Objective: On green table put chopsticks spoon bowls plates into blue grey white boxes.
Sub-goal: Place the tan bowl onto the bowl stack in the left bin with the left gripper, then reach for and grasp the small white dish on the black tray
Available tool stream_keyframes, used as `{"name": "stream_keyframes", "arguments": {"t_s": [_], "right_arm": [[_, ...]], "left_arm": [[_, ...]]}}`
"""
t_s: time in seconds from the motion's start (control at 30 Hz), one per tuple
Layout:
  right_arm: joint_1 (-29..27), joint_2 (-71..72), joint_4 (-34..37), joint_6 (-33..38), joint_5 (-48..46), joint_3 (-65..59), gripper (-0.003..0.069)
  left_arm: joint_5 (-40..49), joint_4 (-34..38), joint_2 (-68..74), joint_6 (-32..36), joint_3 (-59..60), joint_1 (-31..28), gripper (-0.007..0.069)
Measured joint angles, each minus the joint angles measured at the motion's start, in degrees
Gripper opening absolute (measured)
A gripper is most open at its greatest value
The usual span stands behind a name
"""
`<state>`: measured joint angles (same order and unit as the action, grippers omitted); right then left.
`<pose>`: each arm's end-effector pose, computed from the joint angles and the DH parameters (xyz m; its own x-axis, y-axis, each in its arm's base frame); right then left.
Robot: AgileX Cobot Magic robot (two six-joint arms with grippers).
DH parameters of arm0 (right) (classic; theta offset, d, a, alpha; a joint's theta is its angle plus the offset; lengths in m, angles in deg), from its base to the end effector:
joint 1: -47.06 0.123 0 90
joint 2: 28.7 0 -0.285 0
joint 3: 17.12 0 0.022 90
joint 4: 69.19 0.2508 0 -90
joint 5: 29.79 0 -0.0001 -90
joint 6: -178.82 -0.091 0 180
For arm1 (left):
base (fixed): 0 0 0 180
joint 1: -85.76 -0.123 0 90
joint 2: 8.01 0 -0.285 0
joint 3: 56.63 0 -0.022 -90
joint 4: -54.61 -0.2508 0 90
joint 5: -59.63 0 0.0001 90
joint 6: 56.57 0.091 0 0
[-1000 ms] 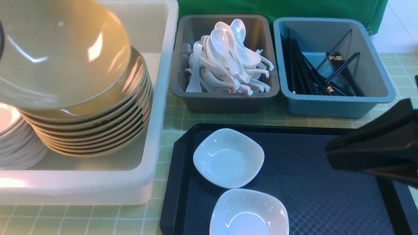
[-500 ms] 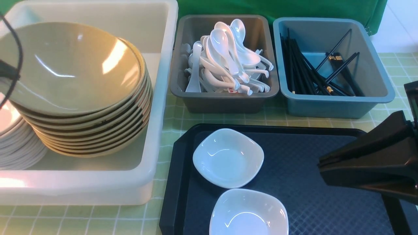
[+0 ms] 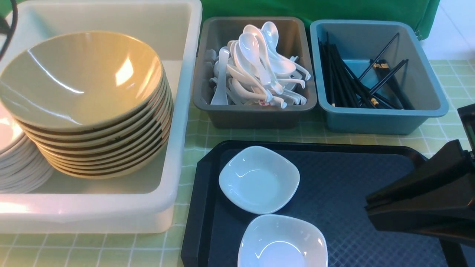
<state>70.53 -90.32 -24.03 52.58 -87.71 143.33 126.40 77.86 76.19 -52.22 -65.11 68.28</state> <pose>0.1296 0.1159 0.3876 -0.2045 -0.4661 -0.8608 -0.9229 0.3849 0.0108 0.2603 0.0473 0.4241 -0.7292 -0.3193 -0.6052 -0.1282 0.9325 -0.3376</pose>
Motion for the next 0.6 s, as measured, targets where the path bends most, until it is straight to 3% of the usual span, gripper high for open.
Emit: {"name": "stream_keyframes", "arguments": {"t_s": [0.1,0.17,0.27,0.47,0.6], "right_arm": [[0.00,0.00,0.00,0.00,-1.13,0.00,0.0071],[0.00,0.00,-0.05,-0.68,-2.30,0.00,0.0075],[0.00,0.64,-0.47,-3.07,-2.52,0.00,0.0078],[0.00,4.02,-5.62,-11.31,1.44,0.00,0.0090],[0.00,5.31,-10.80,-17.61,2.80,0.00,0.0097]], "left_arm": [[2.11,3.01,-1.89,5.93,-0.72,5.63,0.0664],[3.91,5.22,-2.63,12.73,-0.59,15.23,0.0661],[4.34,5.90,-2.69,17.17,1.50,25.49,0.0636],[2.16,5.90,2.28,16.07,7.71,42.64,0.0547],[0.73,5.90,7.78,17.37,8.24,47.57,0.0513]]}}
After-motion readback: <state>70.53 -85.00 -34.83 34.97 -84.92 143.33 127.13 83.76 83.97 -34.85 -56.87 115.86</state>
